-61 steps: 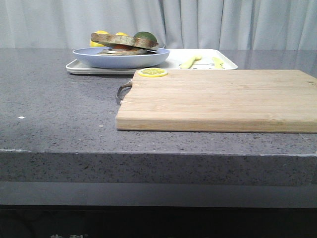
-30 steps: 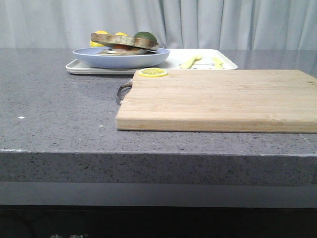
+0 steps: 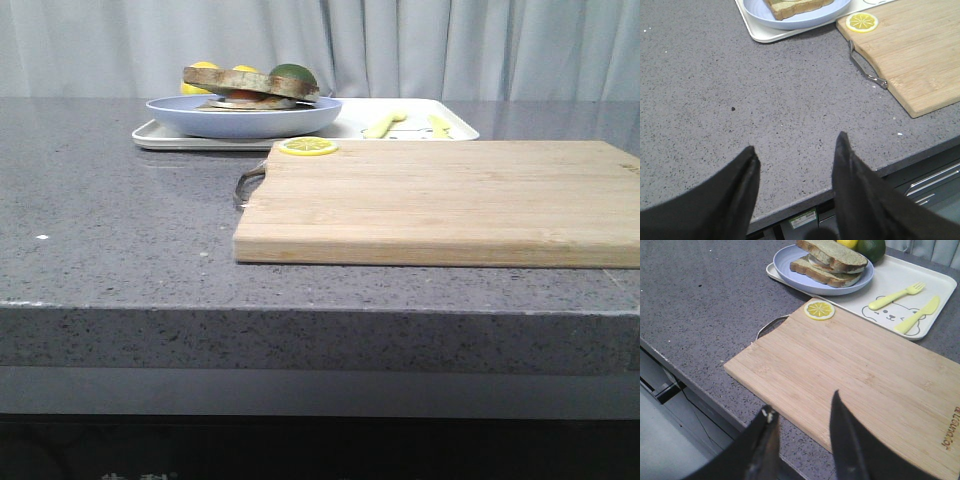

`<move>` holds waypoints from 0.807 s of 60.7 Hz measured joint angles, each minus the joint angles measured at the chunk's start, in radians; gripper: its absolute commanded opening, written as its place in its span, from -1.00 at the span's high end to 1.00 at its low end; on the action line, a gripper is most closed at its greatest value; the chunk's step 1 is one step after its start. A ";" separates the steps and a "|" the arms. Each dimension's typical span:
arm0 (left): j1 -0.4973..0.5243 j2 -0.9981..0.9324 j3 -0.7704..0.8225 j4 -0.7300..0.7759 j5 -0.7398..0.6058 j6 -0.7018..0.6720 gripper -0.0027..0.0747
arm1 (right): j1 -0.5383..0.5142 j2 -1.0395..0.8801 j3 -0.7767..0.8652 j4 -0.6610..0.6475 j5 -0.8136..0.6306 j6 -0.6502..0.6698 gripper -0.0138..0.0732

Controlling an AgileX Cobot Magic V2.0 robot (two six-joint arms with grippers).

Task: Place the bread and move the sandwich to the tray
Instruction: 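Release the plate and retract the left gripper from the tray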

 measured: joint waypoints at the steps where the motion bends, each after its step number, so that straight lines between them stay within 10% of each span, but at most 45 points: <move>1: 0.000 0.000 0.000 0.000 0.000 0.000 0.30 | 0.000 0.000 0.000 0.000 0.000 0.000 0.43; 17: 0.000 0.000 0.000 0.000 0.000 0.000 0.98 | 0.000 0.000 0.000 0.000 0.015 0.000 0.84; 49: 0.000 0.000 0.000 -0.001 0.000 -0.002 0.98 | 0.000 0.000 0.000 0.000 0.022 0.000 0.84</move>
